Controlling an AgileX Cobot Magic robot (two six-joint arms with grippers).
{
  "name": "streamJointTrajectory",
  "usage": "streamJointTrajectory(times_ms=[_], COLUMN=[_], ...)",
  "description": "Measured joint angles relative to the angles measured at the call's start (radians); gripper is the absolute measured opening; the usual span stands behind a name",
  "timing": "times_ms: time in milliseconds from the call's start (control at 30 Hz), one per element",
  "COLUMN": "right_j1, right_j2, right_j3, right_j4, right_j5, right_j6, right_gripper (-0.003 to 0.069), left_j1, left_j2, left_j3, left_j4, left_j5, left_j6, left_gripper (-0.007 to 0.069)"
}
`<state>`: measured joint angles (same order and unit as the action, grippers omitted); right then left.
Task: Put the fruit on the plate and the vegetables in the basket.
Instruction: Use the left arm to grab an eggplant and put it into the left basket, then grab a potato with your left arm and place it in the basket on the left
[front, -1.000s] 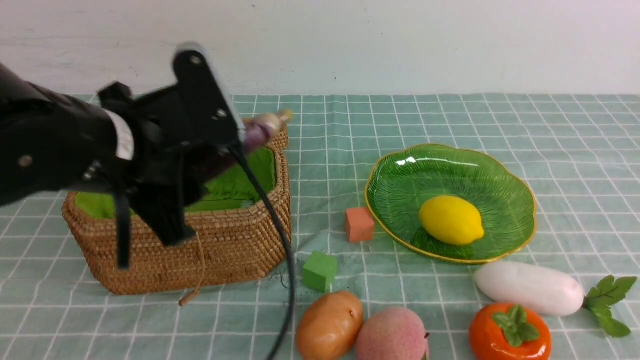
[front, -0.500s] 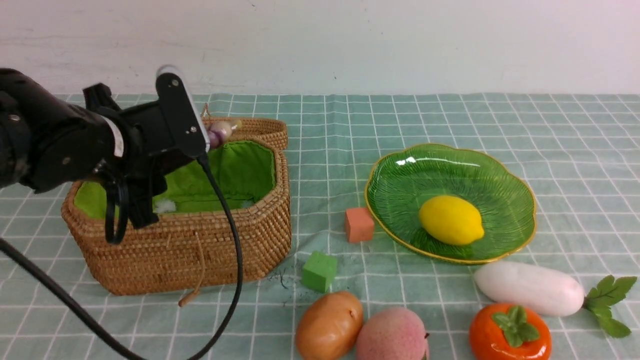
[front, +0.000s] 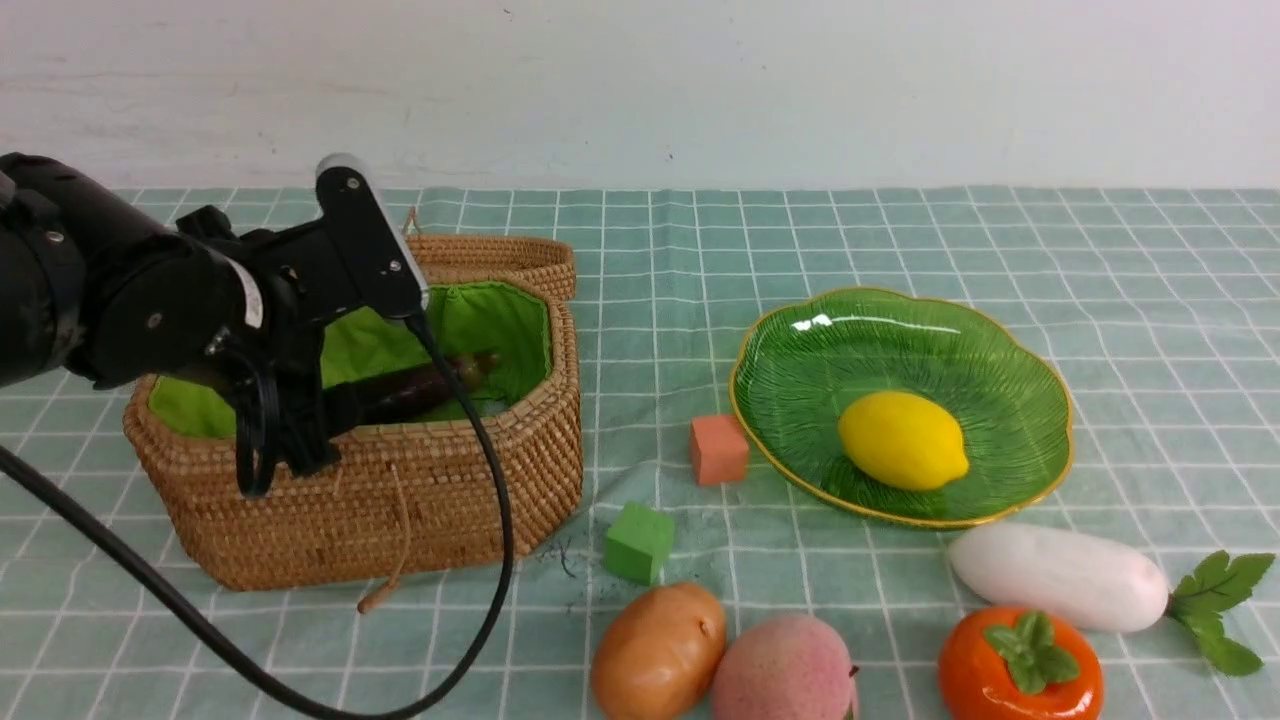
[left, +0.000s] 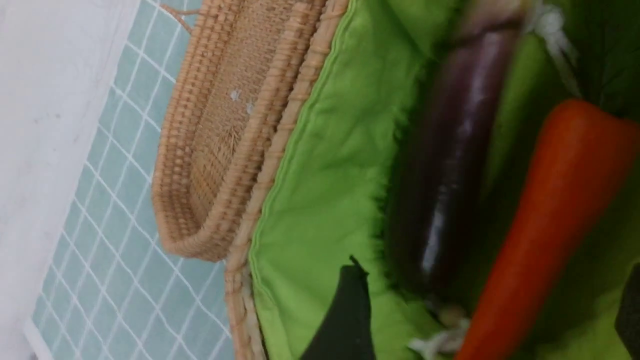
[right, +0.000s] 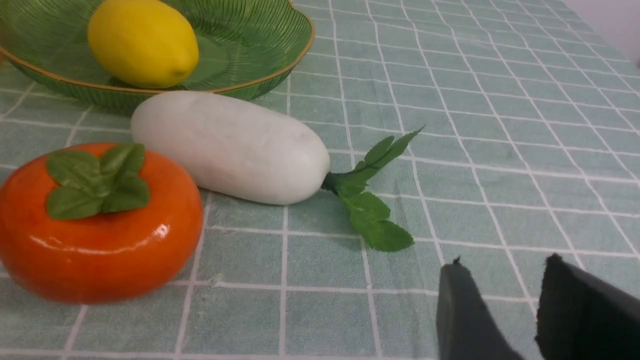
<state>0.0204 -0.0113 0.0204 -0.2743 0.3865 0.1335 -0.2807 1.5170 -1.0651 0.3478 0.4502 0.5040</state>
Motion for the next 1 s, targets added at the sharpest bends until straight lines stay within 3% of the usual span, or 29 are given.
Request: streamJointTrajectory(times_ms=[133,167,233,400,600,767,1000], right_j1=[0.0,0.0,0.0,0.0,0.0,0.0,0.0], right_j2=[0.0,0.0,0.0,0.0,0.0,0.0,0.0], right_j3=[0.0,0.0,0.0,0.0,0.0,0.0,0.0], right_j4=[0.0,0.0,0.0,0.0,0.0,0.0,0.0], right_j5=[0.0,0.0,0.0,0.0,0.0,0.0,0.0], right_j6=[0.0,0.0,0.0,0.0,0.0,0.0,0.0], right_gripper=[0.0242,0.0242,0.0242,0.0242,0.0242,0.0242,0.0242], left_j1=[-0.039,-0.088,-0.168,-0.38,-0.451,-0.452,-0.452], left_j2=[-0.065,-0.099,-0.129,-0.118,-0.053,0.069,0.22], left_j3=[0.0,0.0,0.0,0.0,-0.005,-0.102,-0.274], left_j4=[-0.177,-0.312,-0.464,-0.685,-0.684,-0.553,-0.427], left_j5=[0.059,0.074,0.089,0.185,0.214,0.371,0.457], left_j6=[-0.002,-0.002,-0.002,-0.042,-0.231,-0.431,-0.607], left_gripper=[0.0602,0.0566,0.0517,0.0477,0.0536,0.0642,0.0645])
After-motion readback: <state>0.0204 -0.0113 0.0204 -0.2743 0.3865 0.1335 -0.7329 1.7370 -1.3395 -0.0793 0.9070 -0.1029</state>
